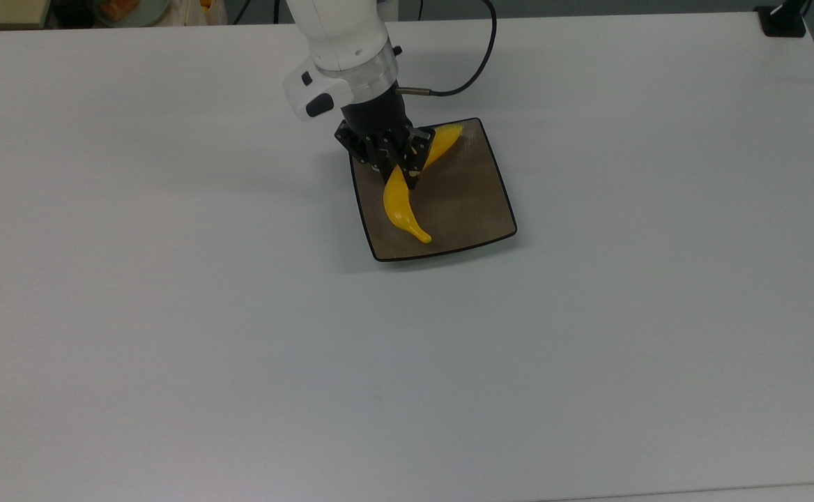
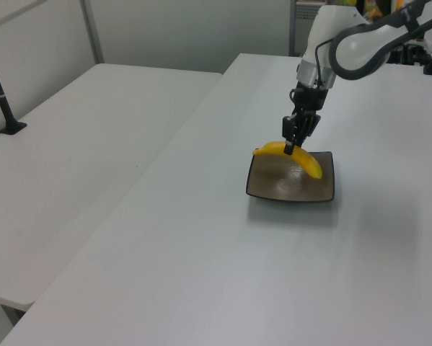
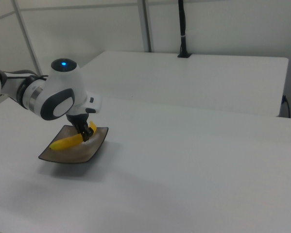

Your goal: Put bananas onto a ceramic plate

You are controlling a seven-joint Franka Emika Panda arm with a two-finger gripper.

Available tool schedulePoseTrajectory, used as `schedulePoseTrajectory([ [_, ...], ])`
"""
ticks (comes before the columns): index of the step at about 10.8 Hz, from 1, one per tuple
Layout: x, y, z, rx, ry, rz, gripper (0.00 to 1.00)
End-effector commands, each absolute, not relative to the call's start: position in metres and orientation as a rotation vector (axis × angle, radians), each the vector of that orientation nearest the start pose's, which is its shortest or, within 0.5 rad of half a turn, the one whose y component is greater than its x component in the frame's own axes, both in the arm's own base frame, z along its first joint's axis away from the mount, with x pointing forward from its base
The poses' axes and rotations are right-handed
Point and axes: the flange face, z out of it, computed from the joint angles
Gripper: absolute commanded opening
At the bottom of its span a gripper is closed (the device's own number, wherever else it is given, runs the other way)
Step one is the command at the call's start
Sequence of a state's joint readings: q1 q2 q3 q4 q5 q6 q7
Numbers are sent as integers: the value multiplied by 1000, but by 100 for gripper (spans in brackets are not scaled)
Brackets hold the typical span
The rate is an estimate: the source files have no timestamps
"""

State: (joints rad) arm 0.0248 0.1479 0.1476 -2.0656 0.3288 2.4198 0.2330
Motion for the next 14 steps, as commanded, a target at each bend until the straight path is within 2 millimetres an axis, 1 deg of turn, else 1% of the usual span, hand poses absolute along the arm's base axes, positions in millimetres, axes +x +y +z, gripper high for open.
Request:
schedulePoseTrajectory([
  [1, 582, 102, 366, -2784, 433, -238, 19],
  [2, 583, 101, 365, -2780, 441, -233, 27],
  [3, 582, 100, 365, -2762, 465, -224, 50],
  [4, 582, 100, 365, -2749, 479, -218, 65],
  [5, 582, 101, 366, -2747, 479, -217, 87],
  [6, 582, 105, 370, -2746, 470, -219, 100],
  [7, 582, 106, 378, -2743, 466, -232, 100],
  [8, 582, 105, 389, -2740, 459, -236, 100],
  [9, 580, 104, 409, -2752, 426, -226, 100],
  [10, 576, 106, 439, -2785, 365, -221, 100],
  [12, 568, 108, 500, -2909, 210, -178, 100],
  [13, 565, 108, 532, -2966, 152, -129, 100],
  [14, 559, 107, 558, -3045, 101, -74, 100],
])
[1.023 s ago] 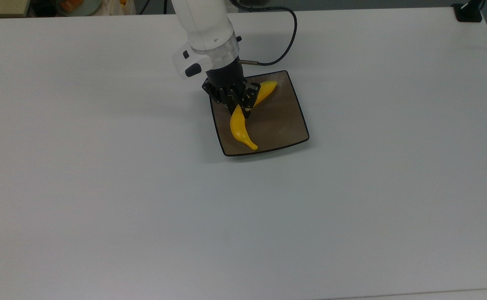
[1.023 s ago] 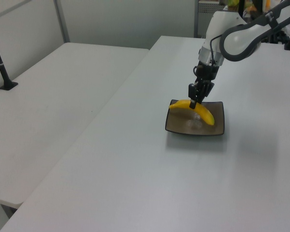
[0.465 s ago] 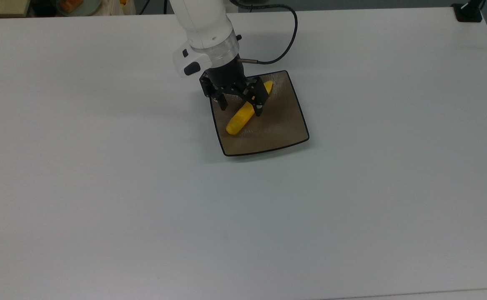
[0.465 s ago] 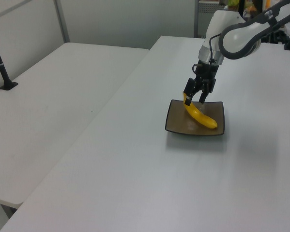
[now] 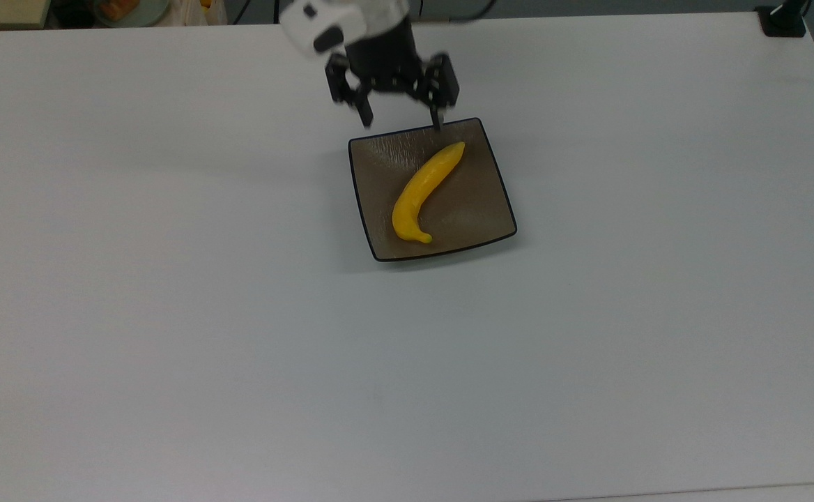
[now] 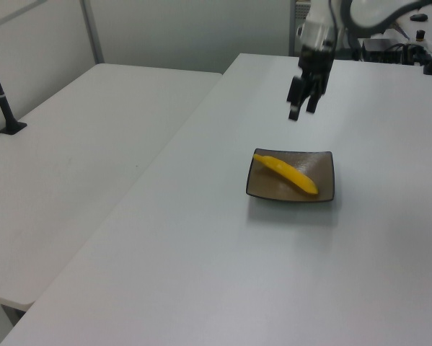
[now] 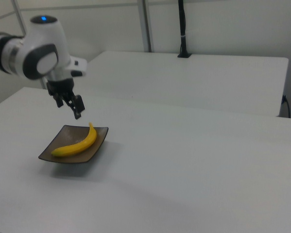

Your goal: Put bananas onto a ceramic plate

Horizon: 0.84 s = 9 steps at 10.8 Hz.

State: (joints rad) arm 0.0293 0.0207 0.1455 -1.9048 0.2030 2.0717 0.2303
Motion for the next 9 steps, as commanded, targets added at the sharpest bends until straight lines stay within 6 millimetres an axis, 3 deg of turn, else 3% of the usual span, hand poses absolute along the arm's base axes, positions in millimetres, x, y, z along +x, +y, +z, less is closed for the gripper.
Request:
schedulePoseTrajectory([
  [1, 550, 106, 586, -3091, 73, -21, 100],
  [2, 541, 106, 612, -3099, 65, 4, 100],
  [4, 519, 106, 646, -3102, 32, -8, 100],
  [7, 513, 125, 651, -3090, -160, -37, 100],
  [9, 524, 127, 644, -3055, -346, -97, 100],
])
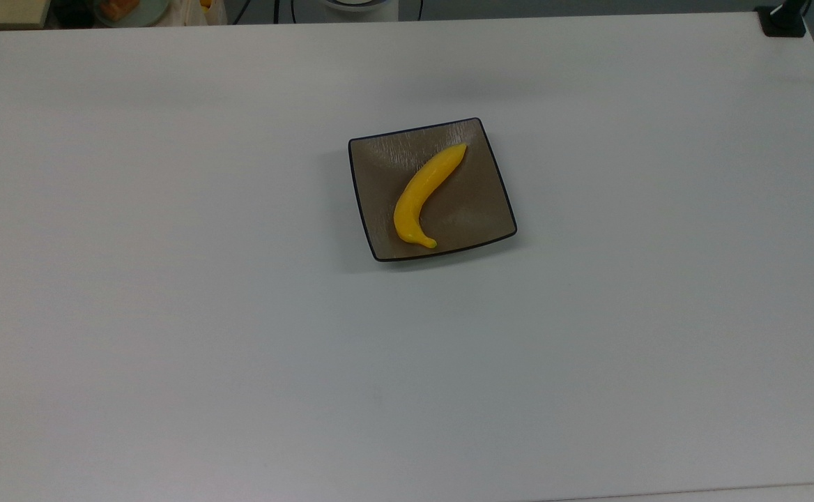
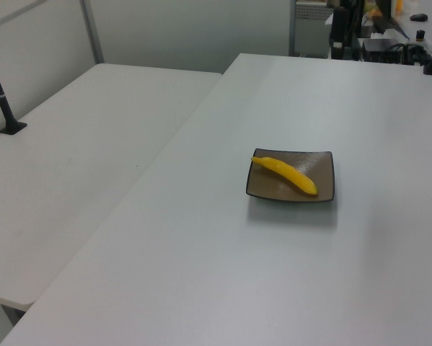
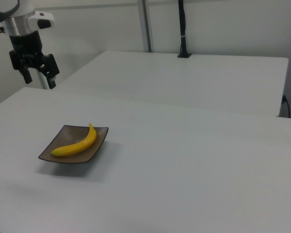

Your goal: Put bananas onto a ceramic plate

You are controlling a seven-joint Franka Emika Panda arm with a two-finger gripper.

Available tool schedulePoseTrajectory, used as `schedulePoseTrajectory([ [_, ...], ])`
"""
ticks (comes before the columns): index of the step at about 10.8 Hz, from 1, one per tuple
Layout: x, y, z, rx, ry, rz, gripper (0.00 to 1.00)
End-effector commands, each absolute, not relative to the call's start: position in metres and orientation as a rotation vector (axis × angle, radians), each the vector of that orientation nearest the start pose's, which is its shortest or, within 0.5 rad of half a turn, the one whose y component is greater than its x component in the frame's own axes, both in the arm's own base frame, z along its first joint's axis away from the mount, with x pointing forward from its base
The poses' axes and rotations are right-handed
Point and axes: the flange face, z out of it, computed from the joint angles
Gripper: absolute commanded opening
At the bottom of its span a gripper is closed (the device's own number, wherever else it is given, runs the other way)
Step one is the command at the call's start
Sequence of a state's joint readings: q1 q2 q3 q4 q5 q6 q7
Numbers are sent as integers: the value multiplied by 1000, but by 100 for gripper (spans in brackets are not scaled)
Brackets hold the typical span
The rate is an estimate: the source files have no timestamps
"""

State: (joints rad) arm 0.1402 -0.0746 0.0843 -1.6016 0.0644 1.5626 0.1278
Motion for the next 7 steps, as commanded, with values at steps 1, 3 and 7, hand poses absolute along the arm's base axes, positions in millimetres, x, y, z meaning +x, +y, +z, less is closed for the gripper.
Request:
schedulePoseTrajectory([
  [1, 533, 129, 634, -3044, -393, -129, 100],
  [3, 540, 130, 627, -3043, -377, -162, 100],
  [7, 545, 131, 617, -3048, -377, -132, 100],
])
